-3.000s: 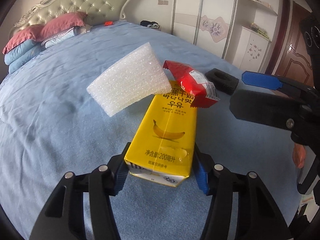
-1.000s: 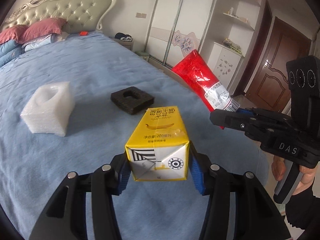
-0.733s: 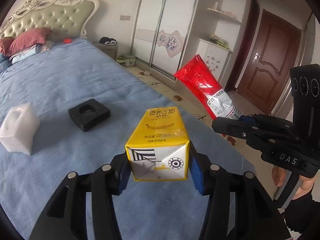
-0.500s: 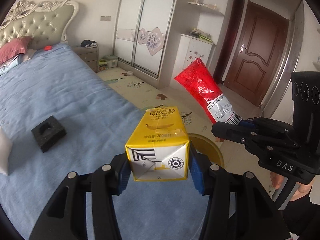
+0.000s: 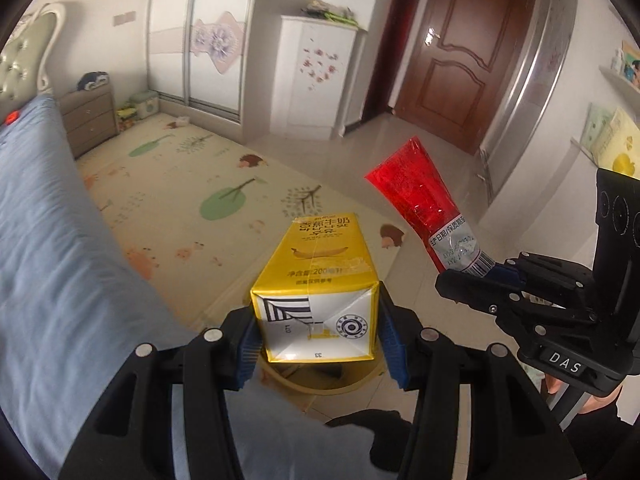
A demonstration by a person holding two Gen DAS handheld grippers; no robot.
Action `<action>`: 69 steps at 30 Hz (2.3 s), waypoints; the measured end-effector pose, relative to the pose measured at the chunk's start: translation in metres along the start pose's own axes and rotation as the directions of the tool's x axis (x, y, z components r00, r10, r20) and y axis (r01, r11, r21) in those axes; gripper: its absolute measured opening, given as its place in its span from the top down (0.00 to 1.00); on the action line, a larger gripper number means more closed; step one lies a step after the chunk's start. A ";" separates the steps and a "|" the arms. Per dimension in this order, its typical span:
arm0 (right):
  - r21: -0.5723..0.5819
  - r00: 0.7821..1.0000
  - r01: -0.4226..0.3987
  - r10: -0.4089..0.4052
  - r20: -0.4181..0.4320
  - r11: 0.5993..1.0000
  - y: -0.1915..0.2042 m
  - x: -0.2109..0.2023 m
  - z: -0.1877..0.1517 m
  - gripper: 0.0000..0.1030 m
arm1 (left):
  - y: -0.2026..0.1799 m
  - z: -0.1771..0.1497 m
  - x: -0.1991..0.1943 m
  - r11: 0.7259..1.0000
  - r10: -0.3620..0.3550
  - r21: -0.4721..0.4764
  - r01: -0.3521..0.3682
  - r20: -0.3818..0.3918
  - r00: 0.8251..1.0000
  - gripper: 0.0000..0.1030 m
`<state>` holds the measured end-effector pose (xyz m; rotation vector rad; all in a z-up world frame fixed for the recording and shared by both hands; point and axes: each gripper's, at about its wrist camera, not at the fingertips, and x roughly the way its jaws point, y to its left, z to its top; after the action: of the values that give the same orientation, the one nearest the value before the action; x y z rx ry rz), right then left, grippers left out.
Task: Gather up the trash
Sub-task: 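Carry the carton to the yellow bucket and release while the right tool drops the red bag in, then move both open tools back over the foam pieces on the bed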
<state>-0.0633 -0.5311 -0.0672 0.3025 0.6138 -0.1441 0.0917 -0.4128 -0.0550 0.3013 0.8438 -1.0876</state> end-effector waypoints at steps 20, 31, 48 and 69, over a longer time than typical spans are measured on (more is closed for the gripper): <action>0.096 0.974 0.139 -0.118 -0.195 0.986 -0.080 0.085 -0.021 0.41 | 0.013 0.039 0.136 0.996 0.003 -0.088 -0.030 -0.295 0.956 0.21; 0.146 0.972 0.146 -0.115 -0.203 0.978 -0.088 0.087 -0.036 0.41 | 0.024 0.037 0.137 0.992 0.025 -0.115 -0.058 -0.277 0.961 0.11; 0.003 0.981 0.015 -0.015 0.195 1.000 0.029 0.015 0.028 0.08 | 0.057 0.012 -0.059 0.961 0.257 -0.147 -0.234 0.165 0.952 0.04; -0.285 0.937 -0.319 0.347 0.052 0.904 0.322 0.090 0.058 0.08 | 0.265 -0.155 -0.277 0.640 0.676 -0.538 -0.548 0.057 0.734 0.04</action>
<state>0.1123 -0.2492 0.0006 0.1279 0.4654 0.2539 0.1966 -0.0163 -0.0018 0.0032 0.6720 -0.2211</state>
